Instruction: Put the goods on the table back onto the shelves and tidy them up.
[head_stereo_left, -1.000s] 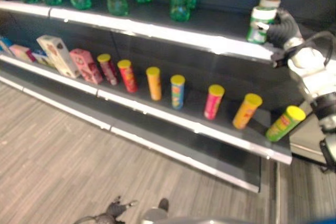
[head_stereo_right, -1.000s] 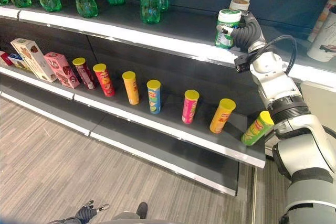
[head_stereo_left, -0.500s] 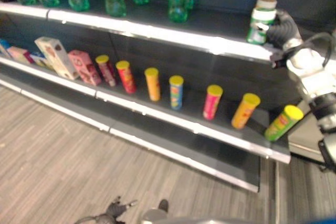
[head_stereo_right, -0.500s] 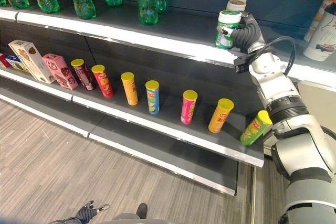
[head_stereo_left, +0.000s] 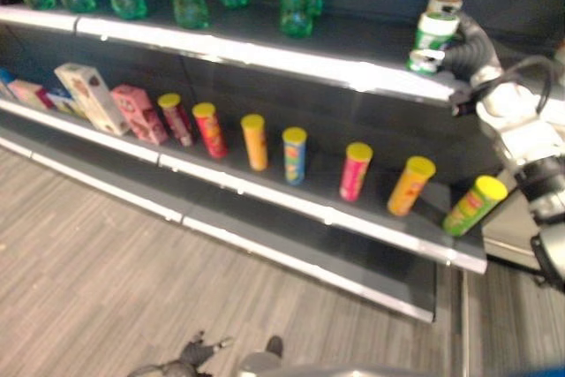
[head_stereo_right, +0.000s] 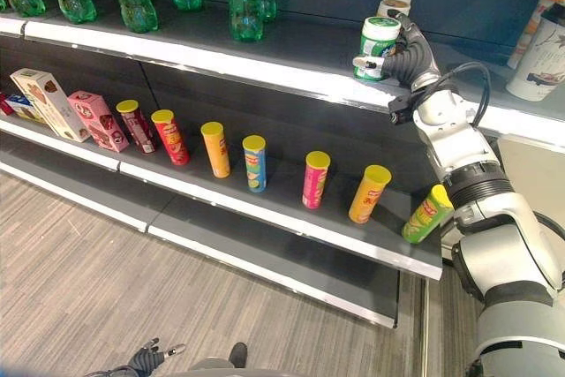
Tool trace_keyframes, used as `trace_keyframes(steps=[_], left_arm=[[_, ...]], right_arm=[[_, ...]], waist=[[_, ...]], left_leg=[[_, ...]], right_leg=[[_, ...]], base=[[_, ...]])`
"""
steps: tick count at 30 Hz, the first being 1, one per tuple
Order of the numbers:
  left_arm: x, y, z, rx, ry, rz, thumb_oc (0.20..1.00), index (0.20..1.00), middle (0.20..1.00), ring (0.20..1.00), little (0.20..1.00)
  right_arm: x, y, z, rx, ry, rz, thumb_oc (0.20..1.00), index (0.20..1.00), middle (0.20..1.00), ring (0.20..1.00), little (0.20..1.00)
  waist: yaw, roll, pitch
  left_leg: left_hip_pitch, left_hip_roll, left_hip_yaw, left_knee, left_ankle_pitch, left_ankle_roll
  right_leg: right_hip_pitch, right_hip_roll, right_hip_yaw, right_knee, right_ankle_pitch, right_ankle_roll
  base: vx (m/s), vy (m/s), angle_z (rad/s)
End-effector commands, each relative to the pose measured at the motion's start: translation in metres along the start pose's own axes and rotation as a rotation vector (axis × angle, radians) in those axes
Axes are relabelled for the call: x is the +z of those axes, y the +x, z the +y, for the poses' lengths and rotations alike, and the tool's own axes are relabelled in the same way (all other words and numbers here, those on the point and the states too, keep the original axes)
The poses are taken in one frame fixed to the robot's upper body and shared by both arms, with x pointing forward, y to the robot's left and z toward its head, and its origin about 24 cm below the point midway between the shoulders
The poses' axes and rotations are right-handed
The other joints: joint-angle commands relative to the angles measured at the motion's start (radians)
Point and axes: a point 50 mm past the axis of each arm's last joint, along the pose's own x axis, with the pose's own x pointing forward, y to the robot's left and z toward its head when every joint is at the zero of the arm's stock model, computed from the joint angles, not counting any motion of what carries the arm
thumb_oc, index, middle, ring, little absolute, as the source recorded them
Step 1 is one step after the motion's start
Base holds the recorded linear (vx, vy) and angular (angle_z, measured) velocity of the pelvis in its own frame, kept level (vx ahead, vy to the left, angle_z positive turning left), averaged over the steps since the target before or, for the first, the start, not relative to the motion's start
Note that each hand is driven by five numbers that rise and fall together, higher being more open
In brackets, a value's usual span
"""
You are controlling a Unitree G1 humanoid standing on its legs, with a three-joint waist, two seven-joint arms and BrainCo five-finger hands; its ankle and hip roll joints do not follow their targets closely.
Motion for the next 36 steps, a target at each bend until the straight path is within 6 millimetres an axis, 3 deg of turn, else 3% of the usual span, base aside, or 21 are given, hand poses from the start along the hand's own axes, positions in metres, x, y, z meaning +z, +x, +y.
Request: trace_keyframes(steps=[1, 7, 9, 11, 12, 13, 14, 16, 17, 20, 23, 24, 25, 26, 29, 30, 31, 32, 34, 35, 36], left_arm=[[0.006, 0.002, 0.013, 0.039, 0.046, -0.016, 1.000, 1.000, 1.000, 1.000, 1.000], [0.007, 0.003, 0.013, 0.042, 0.041, -0.019, 1.000, 1.000, 1.000, 1.000, 1.000], [0.008, 0.003, 0.014, 0.054, 0.037, -0.020, 1.000, 1.000, 1.000, 1.000, 1.000], [0.006, 0.002, 0.013, 0.069, 0.033, -0.010, 1.000, 1.000, 1.000, 1.000, 1.000], [0.006, 0.002, 0.014, 0.071, 0.036, -0.009, 1.000, 1.000, 1.000, 1.000, 1.000], [0.004, 0.003, 0.013, 0.082, 0.024, 0.001, 1.000, 1.000, 1.000, 1.000, 1.000], [0.004, 0.003, 0.012, 0.089, 0.021, 0.007, 1.000, 1.000, 1.000, 1.000, 1.000], [0.003, 0.003, 0.012, 0.095, 0.025, 0.009, 1.000, 1.000, 1.000, 1.000, 1.000], [0.006, 0.003, 0.012, 0.097, 0.023, 0.001, 1.000, 1.000, 1.000, 1.000, 1.000], [0.008, 0.004, 0.012, 0.093, 0.028, -0.005, 1.000, 1.000, 1.000, 1.000, 1.000], [0.012, 0.004, 0.009, 0.068, 0.037, -0.025, 1.000, 1.000, 1.000, 1.000, 1.000], [0.012, 0.004, 0.009, 0.067, 0.039, -0.025, 1.000, 1.000, 1.000, 1.000, 1.000], [0.014, 0.004, 0.007, 0.048, 0.050, -0.042, 1.000, 1.000, 1.000, 1.000, 1.000], [0.014, 0.004, 0.006, 0.041, 0.050, -0.046, 1.000, 1.000, 1.000, 1.000, 1.000], [0.019, 0.004, 0.005, 0.022, 0.073, -0.066, 1.000, 1.000, 1.000, 1.000, 1.000], [0.019, 0.004, 0.005, 0.022, 0.073, -0.066, 1.000, 1.000, 1.000, 1.000, 1.000], [0.021, 0.005, 0.006, 0.019, 0.079, -0.074, 1.000, 1.000, 1.000, 1.000, 1.000], [0.021, 0.005, 0.006, 0.019, 0.079, -0.074, 1.000, 1.000, 1.000, 1.000, 1.000], [0.021, 0.005, 0.004, 0.005, 0.093, -0.079, 1.000, 1.000, 1.000, 1.000, 1.000], [0.025, 0.005, -0.001, -0.014, 0.092, -0.090, 1.000, 1.000, 1.000, 1.000, 1.000], [0.025, 0.005, -0.001, -0.013, 0.093, -0.090, 1.000, 1.000, 1.000, 1.000, 1.000]], right_arm=[[0.051, 0.019, -0.020, -0.084, -0.028, -0.148, 1.000, 1.000, 1.000, 1.000, 1.000], [0.064, 0.015, -0.034, -0.138, -0.045, -0.212, 1.000, 1.000, 1.000, 1.000, 1.000], [0.089, 0.002, -0.047, -0.199, -0.089, -0.350, 1.000, 1.000, 1.000, 1.000, 1.000], [0.111, -0.016, -0.047, -0.224, -0.138, -0.495, 1.000, 1.000, 1.000, 1.000, 1.000], [0.110, -0.016, -0.047, -0.226, -0.138, -0.493, 1.000, 1.000, 1.000, 1.000, 1.000], [0.130, -0.040, -0.043, -0.218, -0.204, -0.638, 1.000, 1.000, 1.000, 1.000, 1.000], [0.136, -0.052, -0.040, -0.204, -0.216, -0.701, 1.000, 1.000, 1.000, 1.000, 1.000], [0.142, -0.070, -0.032, -0.160, -0.220, -0.772, 1.000, 1.000, 1.000, 1.000, 1.000], [0.147, -0.083, -0.018, -0.059, -0.207, -0.834, 1.000, 1.000, 1.000, 1.000, 1.000], [0.142, -0.095, 0.004, 0.128, -0.117, -0.849, 1.000, 1.000, 1.000, 1.000, 1.000], [0.123, -0.110, 0.030, 0.378, 0.031, -0.796, 1.000, 1.000, 1.000, 1.000, 1.000], [0.123, -0.111, 0.030, 0.378, 0.031, -0.795, 1.000, 1.000, 1.000, 1.000, 1.000], [0.104, -0.122, 0.047, 0.558, 0.096, -0.704, 1.000, 1.000, 1.000, 1.000, 1.000], [0.092, -0.130, 0.056, 0.648, 0.169, -0.651, 1.000, 1.000, 1.000, 1.000, 1.000], [0.031, -0.152, 0.087, 0.847, 0.240, -0.349, 1.000, 1.000, 1.000, 1.000, 1.000], [0.031, -0.152, 0.087, 0.847, 0.240, -0.349, 1.000, 1.000, 1.000, 1.000, 1.000], [0.009, -0.164, 0.098, 0.899, 0.261, -0.240, 1.000, 1.000, 1.000, 1.000, 1.000], [0.009, -0.164, 0.098, 0.899, 0.261, -0.239, 1.000, 1.000, 1.000, 1.000, 1.000], [-0.035, -0.188, 0.118, 0.969, 0.308, -0.018, 1.000, 1.000, 1.000, 1.000, 1.000], [-0.078, -0.210, 0.129, 0.944, 0.308, 0.188, 1.000, 1.000, 1.000, 1.000, 1.000], [-0.078, -0.210, 0.130, 0.943, 0.309, 0.187, 1.000, 1.000, 1.000, 1.000, 1.000]], waist=[[0.014, -0.022, -0.008], [0.002, -0.021, -0.008], [-0.018, -0.018, -0.006], [-0.037, -0.014, -0.007], [-0.035, -0.016, -0.008], [-0.055, -0.010, -0.008], [-0.062, -0.009, -0.009], [-0.069, -0.012, -0.014], [-0.082, -0.012, -0.015], [-0.094, -0.011, -0.018], [-0.107, -0.008, -0.017], [-0.106, -0.008, -0.017], [-0.118, -0.005, -0.015], [-0.124, -0.004, -0.011], [-0.142, 0.003, -0.001], [-0.141, 0.003, -0.001], [-0.146, 0.007, 0.005], [-0.146, 0.006, 0.004], [-0.155, 0.012, 0.013], [-0.163, 0.016, 0.019], [-0.163, 0.015, 0.019]], left_leg=[[0.083, 0.037, 0.158, 0.007, -0.142, -0.046], [0.085, 0.038, 0.165, 0.007, -0.144, -0.048], [0.089, 0.040, 0.173, 0.007, -0.148, -0.046], [0.094, 0.041, 0.178, 0.007, -0.153, -0.044], [0.094, 0.041, 0.179, 0.007, -0.154, -0.044], [0.099, 0.043, 0.188, 0.007, -0.157, -0.043], [0.102, 0.044, 0.191, 0.007, -0.160, -0.042], [0.109, 0.049, 0.198, 0.007, -0.163, -0.042], [0.115, 0.051, 0.207, 0.007, -0.166, -0.043], [0.123, 0.053, 0.223, 0.007, -0.168, -0.044], [0.126, 0.057, 0.238, 0.007, -0.167, -0.047], [0.126, 0.057, 0.238, 0.007, -0.167, -0.047], [0.127, 0.059, 0.247, 0.007, -0.168, -0.048], [0.128, 0.059, 0.251, 0.007, -0.168, -0.048], [0.130, 0.058, 0.265, 0.007, -0.171, -0.048], [0.131, 0.058, 0.265, 0.007, -0.171, -0.049], [0.129, 0.058, 0.267, 0.007, -0.171, -0.049], [0.129, 0.059, 0.267, 0.007, -0.171, -0.049], [0.127, 0.057, 0.269, 0.007, -0.171, -0.049], [0.127, 0.056, 0.270, 0.007, -0.171, -0.048], [0.128, 0.055, 0.270, 0.007, -0.171, -0.048]], right_leg=[[-0.084, -0.033, -0.030, 0.043, 0.036, 0.011], [-0.086, -0.033, -0.025, 0.045, 0.038, 0.013], [-0.090, -0.032, -0.017, 0.046, 0.039, 0.014], [-0.096, -0.030, -0.005, 0.048, 0.038, 0.014], [-0.096, -0.030, -0.005, 0.048, 0.037, 0.014], [-0.098, -0.030, 0.001, 0.051, 0.036, 0.015], [-0.098, -0.030, 0.004, 0.053, 0.035, 0.015], [-0.098, -0.030, 0.009, 0.055, 0.033, 0.015], [-0.100, -0.030, 0.018, 0.056, 0.033, 0.014], [-0.103, -0.028, 0.031, 0.055, 0.034, 0.013], [-0.109, -0.028, 0.041, 0.055, 0.036, 0.013], [-0.109, -0.027, 0.042, 0.055, 0.036, 0.013], [-0.116, -0.027, 0.048, 0.056, 0.036, 0.015], [-0.119, -0.027, 0.054, 0.057, 0.037, 0.015], [-0.130, -0.029, 0.065, 0.061, 0.039, 0.016], [-0.130, -0.029, 0.066, 0.061, 0.038, 0.016], [-0.134, -0.029, 0.068, 0.064, 0.038, 0.016], [-0.134, -0.029, 0.068, 0.064, 0.038, 0.016], [-0.136, -0.032, 0.070, 0.066, 0.039, 0.016], [-0.140, -0.034, 0.071, 0.068, 0.040, 0.016], [-0.139, -0.034, 0.071, 0.068, 0.039, 0.016]], base=[[0.00, 0.000, 0.00], [0.00, 0.000, 0.00], [0.01, 0.008, -0.02], [0.01, 0.011, -0.05], [0.01, 0.013, -0.07], [0.01, 0.006, -0.13], [0.01, 0.000, -0.14], [0.00, -0.019, -0.16], [-0.02, -0.020, -0.18], [-0.02, -0.006, -0.28], [-0.02, 0.002, -0.26], [-0.02, 0.003, -0.14], [-0.03, 0.005, -0.10], [-0.04, 0.015, -0.05], [-0.02, 0.015, -0.04], [-0.03, 0.006, -0.12], [-0.02, 0.003, -0.16], [-0.03, 0.010, -0.16], [-0.01, 0.008, -0.03], [0.00, 0.000, 0.00], [0.00, 0.000, 0.00]])
